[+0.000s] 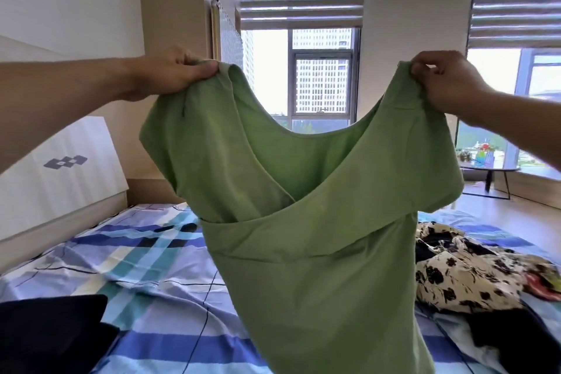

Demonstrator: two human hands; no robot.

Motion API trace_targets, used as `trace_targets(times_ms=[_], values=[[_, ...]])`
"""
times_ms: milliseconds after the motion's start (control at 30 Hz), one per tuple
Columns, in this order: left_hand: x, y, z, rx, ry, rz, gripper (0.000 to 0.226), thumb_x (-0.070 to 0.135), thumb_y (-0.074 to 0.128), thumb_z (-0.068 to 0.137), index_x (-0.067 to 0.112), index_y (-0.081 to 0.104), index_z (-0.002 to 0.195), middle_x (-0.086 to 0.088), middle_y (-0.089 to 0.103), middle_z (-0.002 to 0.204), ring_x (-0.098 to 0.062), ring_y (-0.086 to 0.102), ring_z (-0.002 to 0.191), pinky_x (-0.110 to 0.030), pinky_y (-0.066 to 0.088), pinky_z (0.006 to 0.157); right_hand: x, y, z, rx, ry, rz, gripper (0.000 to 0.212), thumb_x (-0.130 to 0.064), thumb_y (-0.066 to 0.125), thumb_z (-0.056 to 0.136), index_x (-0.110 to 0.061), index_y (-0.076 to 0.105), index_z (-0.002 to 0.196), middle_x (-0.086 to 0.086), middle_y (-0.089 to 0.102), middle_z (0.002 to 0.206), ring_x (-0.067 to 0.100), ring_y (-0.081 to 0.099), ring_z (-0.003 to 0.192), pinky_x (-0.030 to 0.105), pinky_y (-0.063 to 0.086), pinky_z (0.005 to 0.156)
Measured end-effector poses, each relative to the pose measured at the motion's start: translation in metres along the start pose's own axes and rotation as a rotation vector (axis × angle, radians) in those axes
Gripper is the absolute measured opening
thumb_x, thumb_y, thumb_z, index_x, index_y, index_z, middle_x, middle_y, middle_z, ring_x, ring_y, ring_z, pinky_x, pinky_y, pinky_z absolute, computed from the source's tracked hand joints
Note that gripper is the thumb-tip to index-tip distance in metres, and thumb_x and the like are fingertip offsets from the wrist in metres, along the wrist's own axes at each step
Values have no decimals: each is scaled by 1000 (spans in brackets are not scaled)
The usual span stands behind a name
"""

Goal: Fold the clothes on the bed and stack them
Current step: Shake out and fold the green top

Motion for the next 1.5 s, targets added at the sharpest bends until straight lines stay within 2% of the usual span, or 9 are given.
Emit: trace_targets(times_ms=[133, 267, 400, 833, 1033, 1100, 1233, 1367, 1500], values=[[2, 13, 2, 31, -51, -192, 36, 44, 49, 99, 18, 72, 94, 2, 75, 85, -9, 71, 75, -17, 57, 60, -2, 17, -6, -11, 18, -58, 26, -31, 42, 105, -16, 63, 106, 15, 63, 106, 28, 56, 90, 32, 39, 71], [3, 21, 5, 136, -92, -169, 35, 43, 49, 102, 18, 72, 92, -4, 72, 87, -12, 69, 69, -23, 57, 56, -7, 35, -27, -369, 135, -57, 53, -63, 62, 85, -20, 49, 114, -3, 56, 100, 12, 56, 85, 31, 47, 68], [-4, 22, 3, 130, -120, -69, 36, 43, 52, 101, 15, 75, 99, -11, 73, 95, -26, 69, 85, -33, 56, 75, -6, 41, -37, -587, 32, -130, 34, -34, 78, 82, -11, 65, 104, 11, 69, 98, 17, 64, 78, 30, 52, 66], [-12, 22, -12, 55, -174, -98, 36, 43, 51, 101, 17, 75, 105, -10, 75, 103, -29, 71, 98, -43, 55, 92, -14, 50, -37, -306, -24, 137, 21, -28, 67, 95, -27, 73, 74, -7, 68, 77, 7, 59, 72, 25, 47, 69], [-10, 30, -22, -43, -593, 35, 37, 40, 53, 101, 6, 67, 109, -18, 70, 98, -33, 67, 88, -47, 56, 84, -10, 56, -30, -429, 420, 48, 25, -21, 61, 100, -2, 67, 114, 15, 68, 104, 22, 65, 83, 34, 58, 76], [1, 41, -23, -83, -681, 29, 37, 36, 48, 104, 2, 63, 105, -17, 68, 90, -29, 64, 78, -40, 54, 72, -25, 66, -33, -479, 549, 221, 18, -13, 55, 102, 0, 64, 110, 11, 69, 88, 14, 67, 67, 26, 59, 62], [35, 64, -11, -113, -571, -62, 33, 35, 44, 106, 6, 60, 99, -12, 66, 86, -23, 62, 73, -35, 55, 71, -82, 92, -40, -624, 643, 731, 19, -3, 43, 104, -4, 56, 91, 6, 66, 71, 10, 67, 55, 21, 60, 57], [63, 82, 0, -133, -352, -196, 33, 35, 45, 106, 10, 62, 91, -3, 68, 79, -10, 66, 60, -24, 57, 56, -131, 108, -46, -622, 512, 795, 13, 7, 38, 102, 6, 50, 101, 16, 69, 65, 19, 70, 54, 28, 62, 60], [67, 84, 0, -288, -128, -286, 52, 54, 58, 90, 10, 68, 114, -7, 74, 110, -20, 71, 101, -33, 58, 88, -146, 109, -46, -597, 435, 812, 22, 8, 33, 101, 5, 50, 115, 19, 73, 82, 25, 73, 71, 32, 63, 65]])
Point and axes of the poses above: each hand's wrist, its own z-axis towards the middle knuckle, its own y-axis out of the palm, x = y × z, the point moved 3 cm from there along z, towards the middle knuckle
